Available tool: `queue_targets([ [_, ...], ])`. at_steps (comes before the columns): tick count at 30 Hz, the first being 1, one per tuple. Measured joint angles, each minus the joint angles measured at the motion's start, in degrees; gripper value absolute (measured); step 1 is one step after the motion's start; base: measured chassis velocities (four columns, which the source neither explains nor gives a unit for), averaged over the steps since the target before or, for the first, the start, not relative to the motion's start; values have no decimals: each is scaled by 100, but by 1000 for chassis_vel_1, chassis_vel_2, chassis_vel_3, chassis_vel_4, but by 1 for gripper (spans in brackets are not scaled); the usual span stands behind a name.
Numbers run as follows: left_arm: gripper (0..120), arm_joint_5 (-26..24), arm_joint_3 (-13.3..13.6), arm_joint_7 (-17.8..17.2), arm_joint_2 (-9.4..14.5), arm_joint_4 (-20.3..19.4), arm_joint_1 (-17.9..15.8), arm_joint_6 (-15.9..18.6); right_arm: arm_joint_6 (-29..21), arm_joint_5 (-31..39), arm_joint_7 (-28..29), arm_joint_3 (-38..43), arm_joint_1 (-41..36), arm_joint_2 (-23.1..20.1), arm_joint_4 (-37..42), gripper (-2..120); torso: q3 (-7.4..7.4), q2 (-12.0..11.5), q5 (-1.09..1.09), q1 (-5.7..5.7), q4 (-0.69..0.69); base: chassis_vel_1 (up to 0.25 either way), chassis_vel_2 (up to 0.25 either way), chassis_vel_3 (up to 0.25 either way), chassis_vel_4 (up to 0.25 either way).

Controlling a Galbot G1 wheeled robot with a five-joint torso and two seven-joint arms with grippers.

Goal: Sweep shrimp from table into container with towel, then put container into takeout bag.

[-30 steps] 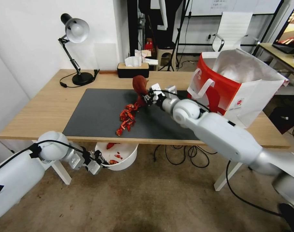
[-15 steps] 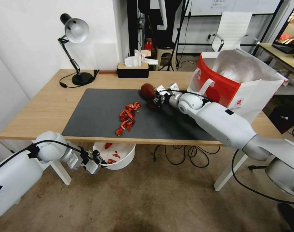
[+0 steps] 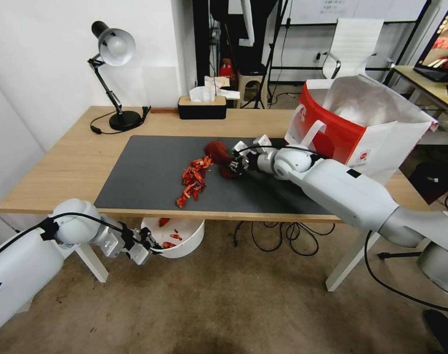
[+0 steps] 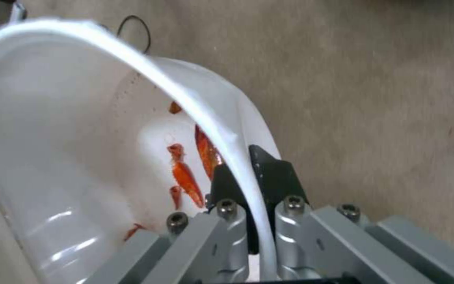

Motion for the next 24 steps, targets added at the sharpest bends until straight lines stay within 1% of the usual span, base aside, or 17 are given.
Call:
queue_targets([
  [1,0,147,-28,-21,-4,-8,0,-64,0,27,1,-22,4,-15,34,7,0,0,0,1,0,0,0,0,0],
  [2,0,147,-28,-21,-4,-8,0,-64,0,27,1,-22,4,-15,34,7,0,0,0,1,0,0,0,0,0],
  [3,0,406,-109,-34,-35,-16,6,-202,-5,60,10,-60,9,-50,108,7,1,0,0,0,0,0,0,0,0],
  [5,0,606,-159,-54,-58,-26,17,-319,-13,87,21,-98,13,-101,201,7,1,0,0,1,1,0,0,0,0],
  [6,0,606,-159,-54,-58,-26,17,-319,-13,87,21,-98,13,-101,201,7,1,0,0,1,1,0,0,0,0],
  [8,0,895,-201,-62,-90,-29,21,-480,-34,142,39,-161,21,-209,366,7,2,0,0,0,1,0,0,0,0],
  [10,0,936,-203,-62,-92,-36,23,-509,-37,150,43,-173,21,-233,400,7,2,0,0,1,1,0,0,0,0],
  [12,0,1077,-228,-63,-58,-198,78,-598,-53,175,67,-200,14,-315,539,7,2,0,0,1,-2,0,0,0,0],
  [13,0,1077,-228,-63,-58,-198,78,-598,-53,175,67,-200,14,-315,539,7,2,0,0,1,-2,0,0,0,0],
  [15,0,1154,-280,-63,14,-396,209,-614,-73,221,152,-220,5,-337,629,7,2,-1,0,0,-2,0,0,0,0],
  [16,0,1154,-280,-63,14,-396,209,-614,-73,221,152,-220,5,-337,629,7,2,-1,0,0,-2,0,0,0,0],
  [18,0,1279,-314,-75,37,-518,262,-659,-96,259,193,-234,10,-328,663,7,2,-1,0,0,-1,0,0,0,0],
  [22,0,1382,-326,-93,44,-594,299,-685,-111,300,233,-259,34,-312,672,7,2,-2,0,1,-2,0,0,0,0],
  [24,0,1383,-331,-106,48,-610,376,-686,-128,350,285,-293,59,-295,694,7,2,-1,0,1,0,0,0,0,0],
])
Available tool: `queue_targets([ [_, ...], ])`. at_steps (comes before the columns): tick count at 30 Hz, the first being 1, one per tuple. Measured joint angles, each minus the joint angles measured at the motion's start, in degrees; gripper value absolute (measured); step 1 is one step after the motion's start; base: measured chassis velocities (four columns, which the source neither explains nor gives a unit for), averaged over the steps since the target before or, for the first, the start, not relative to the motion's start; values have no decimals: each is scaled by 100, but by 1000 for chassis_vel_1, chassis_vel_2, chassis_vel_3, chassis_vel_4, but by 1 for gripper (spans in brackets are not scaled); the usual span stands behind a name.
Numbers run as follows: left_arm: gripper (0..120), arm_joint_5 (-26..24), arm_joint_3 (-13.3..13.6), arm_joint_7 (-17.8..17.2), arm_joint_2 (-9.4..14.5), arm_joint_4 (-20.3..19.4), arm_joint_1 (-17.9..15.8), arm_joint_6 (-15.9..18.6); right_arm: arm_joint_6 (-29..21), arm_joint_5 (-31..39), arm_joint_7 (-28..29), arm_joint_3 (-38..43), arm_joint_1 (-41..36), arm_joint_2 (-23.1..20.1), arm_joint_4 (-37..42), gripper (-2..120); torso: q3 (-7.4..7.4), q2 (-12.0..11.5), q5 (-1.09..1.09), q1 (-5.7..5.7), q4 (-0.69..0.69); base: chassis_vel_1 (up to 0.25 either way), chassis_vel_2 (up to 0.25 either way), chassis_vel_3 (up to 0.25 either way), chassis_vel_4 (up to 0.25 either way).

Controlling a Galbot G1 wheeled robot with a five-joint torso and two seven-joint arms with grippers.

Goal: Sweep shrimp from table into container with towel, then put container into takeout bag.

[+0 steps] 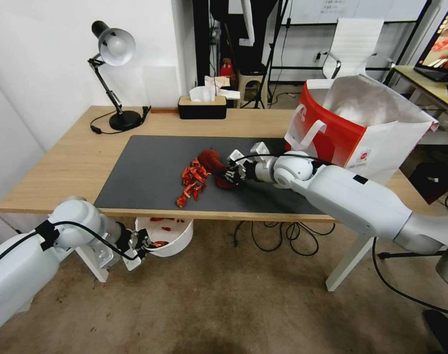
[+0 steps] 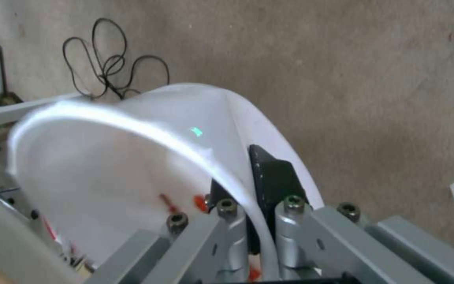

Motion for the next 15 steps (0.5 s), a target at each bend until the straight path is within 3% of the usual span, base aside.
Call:
queue_targets([
  [15,0,-319,-51,-26,37,172,307,121,-39,203,153,-204,40,-161,426,7,0,0,1,0,0,0,0,0,0],
])
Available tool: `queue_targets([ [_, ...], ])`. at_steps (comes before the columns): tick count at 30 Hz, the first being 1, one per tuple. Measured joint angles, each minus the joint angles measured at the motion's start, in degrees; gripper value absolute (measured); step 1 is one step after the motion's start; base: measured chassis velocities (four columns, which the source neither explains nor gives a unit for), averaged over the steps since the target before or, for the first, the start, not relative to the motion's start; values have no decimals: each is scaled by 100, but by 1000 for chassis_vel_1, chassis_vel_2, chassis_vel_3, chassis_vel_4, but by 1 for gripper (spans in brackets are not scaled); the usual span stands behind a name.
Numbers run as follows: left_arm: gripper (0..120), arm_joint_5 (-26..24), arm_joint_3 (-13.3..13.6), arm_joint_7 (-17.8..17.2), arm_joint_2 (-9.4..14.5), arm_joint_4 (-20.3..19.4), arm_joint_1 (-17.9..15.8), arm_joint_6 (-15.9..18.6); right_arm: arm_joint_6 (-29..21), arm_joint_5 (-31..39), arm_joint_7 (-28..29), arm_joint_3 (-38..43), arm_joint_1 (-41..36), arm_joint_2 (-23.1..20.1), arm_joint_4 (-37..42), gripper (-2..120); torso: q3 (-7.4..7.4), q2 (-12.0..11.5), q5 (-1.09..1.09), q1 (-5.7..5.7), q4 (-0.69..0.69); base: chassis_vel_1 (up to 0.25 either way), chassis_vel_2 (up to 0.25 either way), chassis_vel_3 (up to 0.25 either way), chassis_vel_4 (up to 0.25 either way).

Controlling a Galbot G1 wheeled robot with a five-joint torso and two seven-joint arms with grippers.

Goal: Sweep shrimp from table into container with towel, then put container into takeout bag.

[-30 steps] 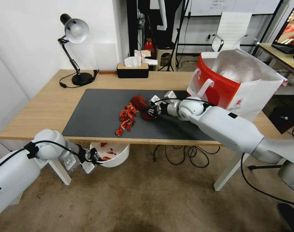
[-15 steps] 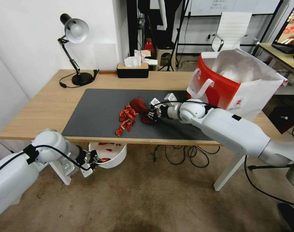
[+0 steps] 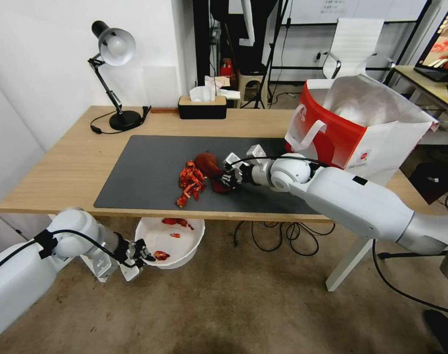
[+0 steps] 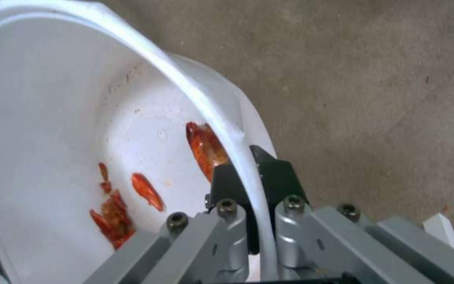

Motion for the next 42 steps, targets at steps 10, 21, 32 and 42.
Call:
queue_targets([
  [10,0,173,-112,-83,-56,-90,161,-88,-13,136,51,-172,-14,-432,693,7,0,0,-1,0,-1,0,0,0,0],
  [21,0,-163,-64,-55,82,56,-15,39,-49,264,115,-319,-49,-737,1335,7,0,0,-1,1,-1,0,0,0,0],
  [32,0,-272,-46,-40,112,89,-52,115,-87,307,131,-478,-185,-1081,2081,7,0,0,-1,0,-1,0,0,0,0],
  [42,0,-322,-45,-38,143,84,-95,137,-87,307,83,-627,-340,-1254,2635,7,0,0,-1,0,0,0,0,0,0],
])
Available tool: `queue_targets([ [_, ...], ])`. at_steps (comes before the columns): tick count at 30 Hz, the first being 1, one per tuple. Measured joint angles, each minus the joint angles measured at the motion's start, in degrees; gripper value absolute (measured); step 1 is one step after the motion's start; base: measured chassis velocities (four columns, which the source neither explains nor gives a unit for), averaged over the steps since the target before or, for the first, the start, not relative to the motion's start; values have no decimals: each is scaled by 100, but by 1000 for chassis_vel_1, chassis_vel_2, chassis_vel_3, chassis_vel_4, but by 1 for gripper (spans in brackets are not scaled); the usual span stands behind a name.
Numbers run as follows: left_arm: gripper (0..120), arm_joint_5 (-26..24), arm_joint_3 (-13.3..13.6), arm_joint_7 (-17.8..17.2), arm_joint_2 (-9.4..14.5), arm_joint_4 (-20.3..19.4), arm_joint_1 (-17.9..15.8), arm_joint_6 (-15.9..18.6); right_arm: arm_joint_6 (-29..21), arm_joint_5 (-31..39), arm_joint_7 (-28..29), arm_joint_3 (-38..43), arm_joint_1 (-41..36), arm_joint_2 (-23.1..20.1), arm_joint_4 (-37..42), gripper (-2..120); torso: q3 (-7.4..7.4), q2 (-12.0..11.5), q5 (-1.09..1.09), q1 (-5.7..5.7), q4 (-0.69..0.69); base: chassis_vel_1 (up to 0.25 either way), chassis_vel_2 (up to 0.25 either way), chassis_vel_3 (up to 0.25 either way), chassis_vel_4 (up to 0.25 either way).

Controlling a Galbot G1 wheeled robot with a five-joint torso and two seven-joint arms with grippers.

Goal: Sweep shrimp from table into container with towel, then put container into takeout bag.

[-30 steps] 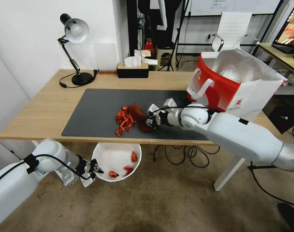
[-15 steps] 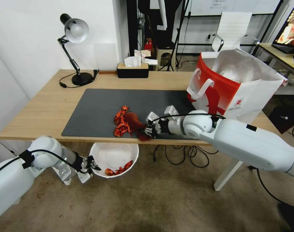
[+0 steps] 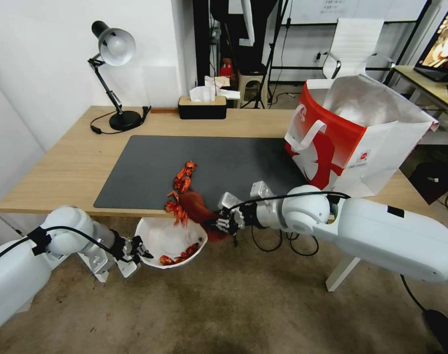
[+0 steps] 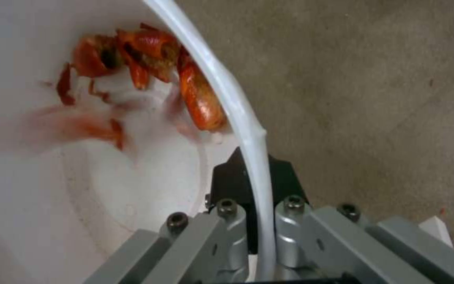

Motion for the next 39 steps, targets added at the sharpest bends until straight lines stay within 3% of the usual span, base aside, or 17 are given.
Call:
queue_targets([
  [18,0,-75,28,3,52,-70,-30,67,110,155,-87,34,-207,-238,640,7,0,0,1,0,0,0,0,0,0],
  [26,0,-78,-3,1,58,-59,-3,68,820,475,-65,664,-131,-207,552,7,0,0,0,-1,-1,0,0,0,0],
  [29,0,-78,-16,0,57,-28,-2,63,1103,578,153,826,74,26,181,7,0,0,0,0,0,0,0,0,0],
  [32,0,-79,-35,-5,43,-10,14,50,1274,566,577,951,536,752,-1004,7,0,0,-1,0,-1,0,0,0,0],
  [33,0,-79,-35,-5,43,-10,14,50,1274,566,577,951,536,752,-1004,7,0,0,-1,0,-1,0,0,0,0],
  [35,0,-79,-73,-9,34,-10,40,42,1268,440,544,964,788,1316,-1831,7,0,0,0,0,2,0,0,0,0],
  [36,0,-79,-73,-9,34,-10,40,42,1268,440,544,964,788,1316,-1831,7,0,0,0,0,2,0,0,0,0],
  [39,0,-75,-171,-10,33,4,98,-7,1178,74,75,916,1116,2048,-3295,7,1,0,-2,0,4,0,0,0,0],
])
